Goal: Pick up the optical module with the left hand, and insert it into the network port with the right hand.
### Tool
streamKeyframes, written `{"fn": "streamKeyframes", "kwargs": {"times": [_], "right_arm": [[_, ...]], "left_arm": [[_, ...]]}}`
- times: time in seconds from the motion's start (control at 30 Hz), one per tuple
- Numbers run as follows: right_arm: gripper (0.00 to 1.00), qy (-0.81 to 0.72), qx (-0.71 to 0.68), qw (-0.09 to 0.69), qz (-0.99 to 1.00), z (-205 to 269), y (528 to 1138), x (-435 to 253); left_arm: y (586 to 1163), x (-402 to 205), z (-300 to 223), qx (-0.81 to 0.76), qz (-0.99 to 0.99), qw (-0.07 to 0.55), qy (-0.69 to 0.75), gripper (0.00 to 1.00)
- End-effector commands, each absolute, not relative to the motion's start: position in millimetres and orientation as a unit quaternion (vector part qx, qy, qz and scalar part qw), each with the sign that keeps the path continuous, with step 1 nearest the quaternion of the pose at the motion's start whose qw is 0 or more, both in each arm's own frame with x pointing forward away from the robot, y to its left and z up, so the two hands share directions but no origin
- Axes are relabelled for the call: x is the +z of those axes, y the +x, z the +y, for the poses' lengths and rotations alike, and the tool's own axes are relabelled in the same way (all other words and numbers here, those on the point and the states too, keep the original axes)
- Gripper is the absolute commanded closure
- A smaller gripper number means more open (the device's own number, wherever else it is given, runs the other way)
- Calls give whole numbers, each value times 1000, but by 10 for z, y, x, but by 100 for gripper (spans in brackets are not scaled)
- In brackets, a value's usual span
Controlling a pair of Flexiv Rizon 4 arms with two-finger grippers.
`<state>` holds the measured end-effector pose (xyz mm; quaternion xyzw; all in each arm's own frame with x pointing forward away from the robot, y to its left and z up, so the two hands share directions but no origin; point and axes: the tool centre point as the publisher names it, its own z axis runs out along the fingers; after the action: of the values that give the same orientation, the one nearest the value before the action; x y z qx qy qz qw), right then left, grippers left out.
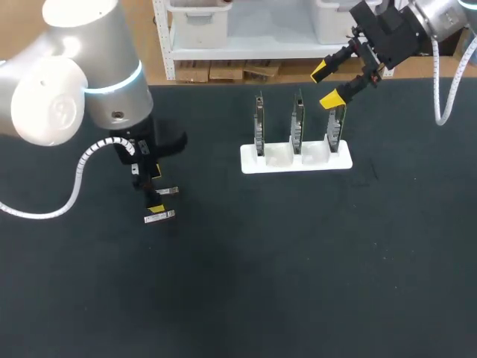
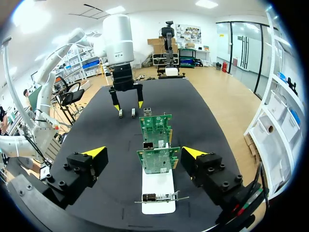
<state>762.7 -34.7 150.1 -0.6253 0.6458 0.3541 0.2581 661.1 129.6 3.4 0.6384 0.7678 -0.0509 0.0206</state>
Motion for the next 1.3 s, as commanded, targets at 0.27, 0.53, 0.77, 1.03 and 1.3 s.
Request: {"fn": "streamKeyframes", "kwargs": {"times": [0.27,0.53,0.77,1.03,1.3], "right_arm": [[0,-625,353,259,646,-346,7616,1502],[0,-625,353,259,646,-346,7616,1502],[0,-625,353,259,646,-346,7616,1502],[0,-625,353,259,646,-346,7616,1502],[0,-625,353,259,646,-346,7616,1502]], "left_arm": [[6701,-7,1303,-44,772,22,633,0],[6676,-19,1341,-33,780,35,624,0],[6658,-99,1313,-23,778,28,627,0],[6674,-115,1303,-26,779,28,626,0],[6725,-65,1331,-20,780,28,625,0]]}}
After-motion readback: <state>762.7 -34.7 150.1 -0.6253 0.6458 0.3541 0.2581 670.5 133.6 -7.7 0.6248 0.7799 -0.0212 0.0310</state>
